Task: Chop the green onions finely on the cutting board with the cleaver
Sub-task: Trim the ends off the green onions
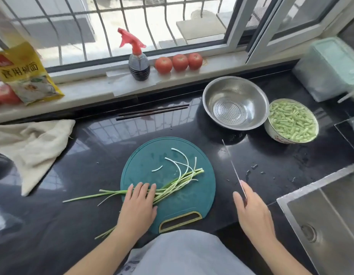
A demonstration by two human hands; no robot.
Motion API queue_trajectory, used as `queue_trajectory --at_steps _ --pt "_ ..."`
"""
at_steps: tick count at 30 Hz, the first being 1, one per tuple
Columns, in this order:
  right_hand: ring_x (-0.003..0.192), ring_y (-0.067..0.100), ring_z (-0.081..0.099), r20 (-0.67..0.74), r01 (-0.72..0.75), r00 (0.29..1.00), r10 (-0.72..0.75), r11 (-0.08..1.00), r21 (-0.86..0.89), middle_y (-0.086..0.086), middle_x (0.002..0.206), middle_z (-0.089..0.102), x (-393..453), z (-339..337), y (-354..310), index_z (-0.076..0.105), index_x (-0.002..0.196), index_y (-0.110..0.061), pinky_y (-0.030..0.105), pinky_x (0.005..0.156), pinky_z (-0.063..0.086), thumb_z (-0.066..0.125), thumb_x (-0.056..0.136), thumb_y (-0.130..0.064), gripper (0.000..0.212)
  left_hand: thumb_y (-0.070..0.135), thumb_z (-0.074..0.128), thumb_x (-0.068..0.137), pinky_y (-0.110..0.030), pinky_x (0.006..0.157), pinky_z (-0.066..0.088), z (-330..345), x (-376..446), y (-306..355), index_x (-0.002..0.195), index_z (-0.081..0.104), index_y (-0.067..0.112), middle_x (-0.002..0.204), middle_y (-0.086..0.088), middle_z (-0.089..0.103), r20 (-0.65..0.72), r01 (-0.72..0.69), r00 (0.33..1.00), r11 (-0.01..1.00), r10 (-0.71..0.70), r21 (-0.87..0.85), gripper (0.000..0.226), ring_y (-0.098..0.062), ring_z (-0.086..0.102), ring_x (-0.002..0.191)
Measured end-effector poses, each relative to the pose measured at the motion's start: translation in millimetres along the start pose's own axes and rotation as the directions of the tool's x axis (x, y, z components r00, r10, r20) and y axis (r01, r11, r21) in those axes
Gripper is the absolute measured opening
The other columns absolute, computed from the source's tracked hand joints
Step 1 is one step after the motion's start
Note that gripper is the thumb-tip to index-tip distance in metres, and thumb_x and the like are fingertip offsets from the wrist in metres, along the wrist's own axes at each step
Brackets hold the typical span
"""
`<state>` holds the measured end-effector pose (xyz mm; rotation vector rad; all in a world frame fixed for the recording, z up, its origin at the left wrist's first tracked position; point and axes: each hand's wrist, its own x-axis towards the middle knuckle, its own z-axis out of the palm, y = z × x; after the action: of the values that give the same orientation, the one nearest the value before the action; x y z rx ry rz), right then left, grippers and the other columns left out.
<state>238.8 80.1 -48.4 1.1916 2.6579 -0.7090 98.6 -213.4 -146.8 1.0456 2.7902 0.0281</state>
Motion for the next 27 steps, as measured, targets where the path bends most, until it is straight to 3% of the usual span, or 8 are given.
queue_trajectory --at_steps 1,3,6,8,13,18,22,27 --pt "0.108 0.026 0.061 -0.013 0.031 0.999 -0.030 0.997 0.065 -0.003 0.117 0.066 -12.5 -1.2 -10.1 0.053 0.137 -0.028 0.038 0.087 0.047 0.043 0.102 -0.039 0.039 0.044 0.074 0.081 -0.056 0.111 0.038 0.4 -2.1 -2.9 0.143 0.052 0.012 0.134 -0.011 0.058 0.000 0.013 1.000 1.000 -0.013 0.000 0.073 -0.035 0.052 0.128" --pt "0.094 0.026 0.064 0.023 0.153 0.988 -0.156 0.984 0.088 -0.005 0.099 0.072 -33.8 2.2 -32.4 0.065 0.113 -0.028 0.037 0.078 0.048 0.044 0.102 -0.034 0.024 0.046 0.073 0.081 -0.056 0.112 0.038 0.0 -3.1 -6.6 0.143 0.052 0.012 0.135 -0.011 0.057 0.004 0.016 1.000 1.000 -0.016 -0.004 0.073 -0.035 0.051 0.128" --pt "0.075 0.030 0.059 0.214 0.342 0.921 -0.326 0.939 -0.039 -0.002 0.076 0.063 -56.5 21.9 -68.0 0.050 0.086 -0.026 0.042 0.066 0.043 0.038 0.103 -0.037 0.024 0.040 0.069 0.086 -0.050 0.107 0.043 -1.9 0.6 -8.0 0.138 0.055 0.007 0.122 -0.011 0.061 0.024 -0.038 0.999 0.999 0.037 0.003 0.063 -0.032 0.054 0.113" --pt "0.081 0.034 0.059 0.316 0.370 0.892 -0.323 0.923 -0.102 0.001 0.085 0.062 -66.1 39.2 -85.5 0.042 0.087 -0.024 0.043 0.066 0.037 0.030 0.105 -0.040 0.026 0.036 0.068 0.087 -0.046 0.097 0.049 -3.7 2.4 -8.4 0.132 0.057 0.003 0.111 -0.010 0.061 0.045 -0.066 0.997 0.998 0.065 0.009 0.057 -0.031 0.055 0.100" --pt "0.088 0.035 0.062 0.374 0.407 0.871 -0.318 0.894 -0.188 0.001 0.100 0.059 -78.6 60.4 -98.8 0.032 0.093 -0.027 0.040 0.065 0.030 0.027 0.106 -0.031 0.015 0.022 0.076 0.081 -0.041 0.072 0.051 -2.0 1.9 -7.8 0.115 0.061 0.003 0.098 -0.011 0.058 0.028 -0.075 0.997 0.997 0.074 0.018 0.041 -0.029 0.053 0.084" --pt "0.093 0.035 0.062 0.409 0.382 0.875 -0.258 0.888 -0.255 0.000 0.106 0.060 -77.3 72.4 -93.3 0.036 0.107 -0.024 0.041 0.067 0.030 0.027 0.104 -0.023 0.010 0.014 0.076 0.080 -0.039 0.067 0.046 -0.2 1.2 -8.1 0.113 0.060 0.006 0.094 -0.008 0.055 0.018 -0.031 0.999 0.999 0.031 -0.019 0.037 -0.027 0.048 0.080" --pt "0.097 0.037 0.062 0.479 0.410 0.846 -0.236 0.861 -0.299 0.003 0.113 0.059 -73.6 79.5 -90.6 0.035 0.122 -0.020 0.043 0.070 0.035 0.026 0.103 -0.019 0.022 0.013 0.076 0.080 -0.039 0.065 0.045 -2.0 -0.1 -10.9 0.116 0.062 0.007 0.092 -0.007 0.055 0.006 -0.090 0.996 0.995 0.091 -0.031 0.039 -0.027 0.048 0.078" --pt "0.100 0.040 0.060 0.526 0.368 0.834 -0.168 0.879 -0.302 0.006 0.118 0.049 -71.0 74.3 -96.6 0.036 0.121 -0.018 0.042 0.068 0.030 0.026 0.100 -0.013 0.024 0.008 0.084 0.066 -0.038 0.056 0.046 -7.8 3.6 -8.7 0.111 0.068 0.001 0.084 -0.009 0.057 0.001 -0.139 0.990 0.990 0.139 -0.035 0.048 -0.027 0.053 0.073"
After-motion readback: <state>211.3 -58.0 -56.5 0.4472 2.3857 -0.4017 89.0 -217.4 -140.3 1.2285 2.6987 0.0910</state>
